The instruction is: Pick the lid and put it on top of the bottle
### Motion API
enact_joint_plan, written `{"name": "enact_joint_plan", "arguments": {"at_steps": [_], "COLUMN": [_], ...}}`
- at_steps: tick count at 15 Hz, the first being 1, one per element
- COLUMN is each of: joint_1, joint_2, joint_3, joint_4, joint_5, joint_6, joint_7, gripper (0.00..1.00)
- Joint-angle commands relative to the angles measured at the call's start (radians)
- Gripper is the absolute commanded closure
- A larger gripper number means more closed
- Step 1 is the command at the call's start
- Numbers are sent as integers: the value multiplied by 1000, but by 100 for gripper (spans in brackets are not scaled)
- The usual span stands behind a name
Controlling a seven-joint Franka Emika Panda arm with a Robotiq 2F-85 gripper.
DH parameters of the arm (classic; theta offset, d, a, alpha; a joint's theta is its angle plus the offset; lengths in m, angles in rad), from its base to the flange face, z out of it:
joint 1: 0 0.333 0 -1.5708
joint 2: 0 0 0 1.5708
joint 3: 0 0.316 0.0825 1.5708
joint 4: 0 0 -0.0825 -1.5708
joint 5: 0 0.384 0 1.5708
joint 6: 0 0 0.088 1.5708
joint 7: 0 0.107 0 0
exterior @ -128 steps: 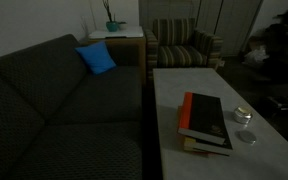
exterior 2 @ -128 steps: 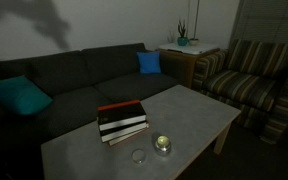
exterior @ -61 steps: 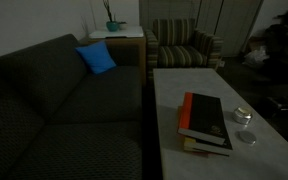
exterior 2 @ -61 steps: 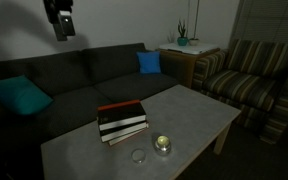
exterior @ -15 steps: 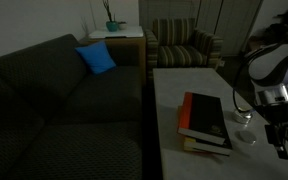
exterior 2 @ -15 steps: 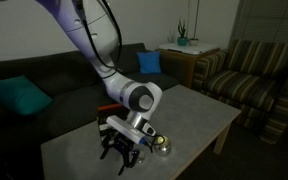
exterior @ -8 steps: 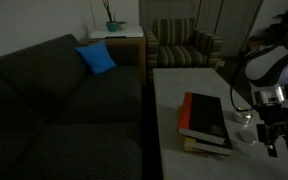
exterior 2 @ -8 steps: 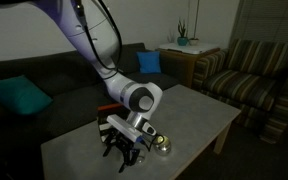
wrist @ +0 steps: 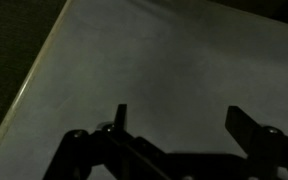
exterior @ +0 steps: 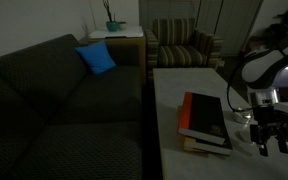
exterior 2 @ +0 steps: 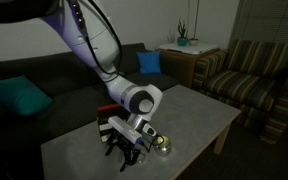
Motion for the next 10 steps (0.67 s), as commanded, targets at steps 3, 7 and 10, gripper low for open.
{"name": "enact_joint_plan", "arguments": {"at_steps": [3, 7, 10], "joint_1": [0, 3, 6], "joint_2": [-1, -1, -1], "joint_3": [-5, -10, -21], "joint_4": [-12, -23, -42], "joint_5": [17, 11, 7], "joint_6": [136, 230, 293], "joint_7": [47, 60, 79], "gripper": [0, 0, 0]}}
